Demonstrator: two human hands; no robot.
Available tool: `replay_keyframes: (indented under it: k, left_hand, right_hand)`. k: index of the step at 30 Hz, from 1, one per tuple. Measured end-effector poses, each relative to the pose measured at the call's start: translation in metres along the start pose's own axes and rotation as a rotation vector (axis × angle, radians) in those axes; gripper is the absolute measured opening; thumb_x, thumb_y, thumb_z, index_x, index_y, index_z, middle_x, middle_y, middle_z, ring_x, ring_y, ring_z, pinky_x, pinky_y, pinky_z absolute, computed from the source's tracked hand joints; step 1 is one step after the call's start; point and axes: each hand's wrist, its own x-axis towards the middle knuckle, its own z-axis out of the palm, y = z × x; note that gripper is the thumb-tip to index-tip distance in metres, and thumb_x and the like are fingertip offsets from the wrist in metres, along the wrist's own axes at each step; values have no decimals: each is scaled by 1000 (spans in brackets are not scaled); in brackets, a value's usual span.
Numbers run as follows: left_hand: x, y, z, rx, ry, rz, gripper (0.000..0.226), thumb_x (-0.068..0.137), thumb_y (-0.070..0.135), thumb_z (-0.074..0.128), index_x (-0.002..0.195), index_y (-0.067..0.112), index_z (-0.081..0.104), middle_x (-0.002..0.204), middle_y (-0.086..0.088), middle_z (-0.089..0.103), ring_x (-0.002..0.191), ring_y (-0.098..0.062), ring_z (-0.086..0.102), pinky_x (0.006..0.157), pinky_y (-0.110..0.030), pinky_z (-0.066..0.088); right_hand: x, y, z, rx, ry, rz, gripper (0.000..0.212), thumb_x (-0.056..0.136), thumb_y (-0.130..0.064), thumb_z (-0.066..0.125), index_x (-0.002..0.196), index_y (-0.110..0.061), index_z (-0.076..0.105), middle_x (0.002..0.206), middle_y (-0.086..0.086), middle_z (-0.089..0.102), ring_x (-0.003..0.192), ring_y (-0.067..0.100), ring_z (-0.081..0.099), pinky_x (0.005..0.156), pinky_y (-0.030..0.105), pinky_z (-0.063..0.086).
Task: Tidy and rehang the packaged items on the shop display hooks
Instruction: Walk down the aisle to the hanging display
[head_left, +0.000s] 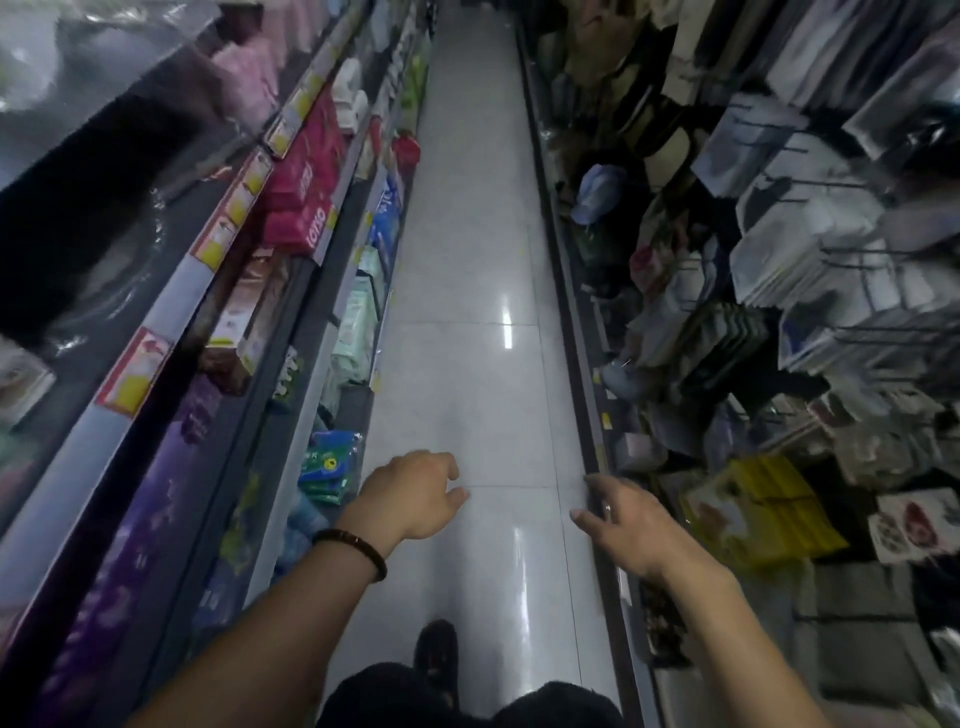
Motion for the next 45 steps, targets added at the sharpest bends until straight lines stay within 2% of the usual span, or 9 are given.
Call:
replay_keyframes:
  k: [7,13,17,26,30,34,37,40,45]
  left_hand:
    - [136,10,-78,-20,-19,57,53,104,60,53,146,28,58,145,-6,62,127,-26,62,108,-44,53]
    - [261,25,-140,13,45,69,51,104,59,53,144,27,60,142,-7,64,126,-27,63,106,-43,54]
    - [330,45,-187,15,22,54,51,105,59,52,144,28,59,142,-6,64,127,-25,63,107,-44,54]
    - [466,84,-280,5,54,135,48,105,56,54,142,27,62,140,-4,65,123,-23,63,106,-40,53]
    - [530,125,-319,8,36,298,45,107,53,54,142,27,61,140,-2,63,123,-22,63,105,-36,52]
    - [573,187,-348,70,-30,541,36,106,51,55,134,30,65,133,4,65,122,-19,64,104,-37,54]
    - [593,242,-360,98,-67,721,30,103,53,58,124,33,67,119,9,68,109,-16,67,96,-38,57]
    - [600,297,-359,128,-118,921,28,102,54,60,121,35,67,116,12,68,108,-13,66,96,-42,58]
    - [568,374,-340,146,-240,1202,23,102,52,62,119,38,68,117,16,69,111,-7,67,97,-37,58]
  right_hand:
    - [117,-29,-71,58,31,18,66,104,-51,61,160,-24,41,162,9,47,147,29,47,119,40,40]
    - [246,-33,-127,91,44,27,70,101,-57,60,160,-27,39,164,7,46,149,31,46,120,48,43]
    - [316,-39,-178,95,32,-17,69,100,-59,59,159,-29,39,163,5,44,149,28,45,119,54,44]
    - [427,-51,-281,94,85,6,68,103,-55,58,162,-27,37,165,7,42,149,28,44,121,45,42]
    - [452,-45,-320,141,190,89,67,103,-55,57,161,-26,38,163,9,42,149,29,44,122,43,40]
    - [439,-41,-351,209,342,216,69,94,-68,49,154,-33,43,149,2,52,140,26,51,114,40,45]
    - [413,-37,-372,256,474,329,62,100,-58,56,154,-31,43,148,5,52,138,26,53,114,39,46]
    - [377,-33,-383,289,662,457,57,104,-51,58,155,-30,44,149,3,52,138,23,52,113,34,44]
    - [304,-36,-378,394,954,652,55,102,-56,56,152,-35,49,147,-9,55,135,13,54,113,33,47]
